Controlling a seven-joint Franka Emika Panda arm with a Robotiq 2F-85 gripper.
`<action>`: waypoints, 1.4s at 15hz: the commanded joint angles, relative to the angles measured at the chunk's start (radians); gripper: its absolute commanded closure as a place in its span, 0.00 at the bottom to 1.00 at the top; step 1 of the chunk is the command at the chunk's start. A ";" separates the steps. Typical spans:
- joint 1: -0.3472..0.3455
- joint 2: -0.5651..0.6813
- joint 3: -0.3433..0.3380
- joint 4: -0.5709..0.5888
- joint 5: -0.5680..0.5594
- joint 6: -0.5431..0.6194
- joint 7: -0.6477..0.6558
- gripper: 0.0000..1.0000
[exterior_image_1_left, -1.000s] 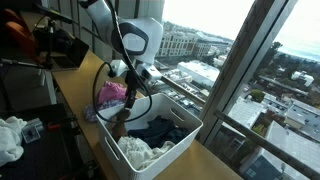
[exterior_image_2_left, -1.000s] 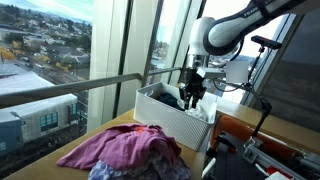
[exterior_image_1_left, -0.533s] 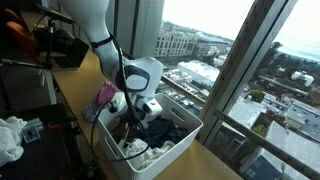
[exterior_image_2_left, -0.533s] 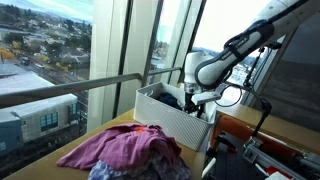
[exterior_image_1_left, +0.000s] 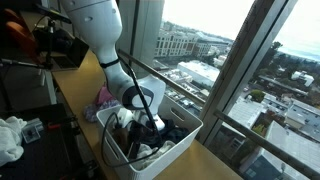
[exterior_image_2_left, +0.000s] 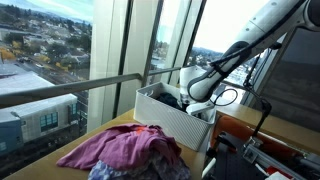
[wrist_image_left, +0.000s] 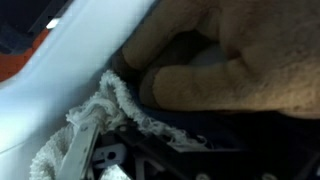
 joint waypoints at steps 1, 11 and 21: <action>0.007 0.091 0.001 0.065 0.022 0.005 -0.008 0.28; -0.002 -0.061 0.038 -0.008 0.077 -0.008 -0.069 0.99; 0.009 -0.414 0.099 -0.165 0.132 -0.046 -0.133 1.00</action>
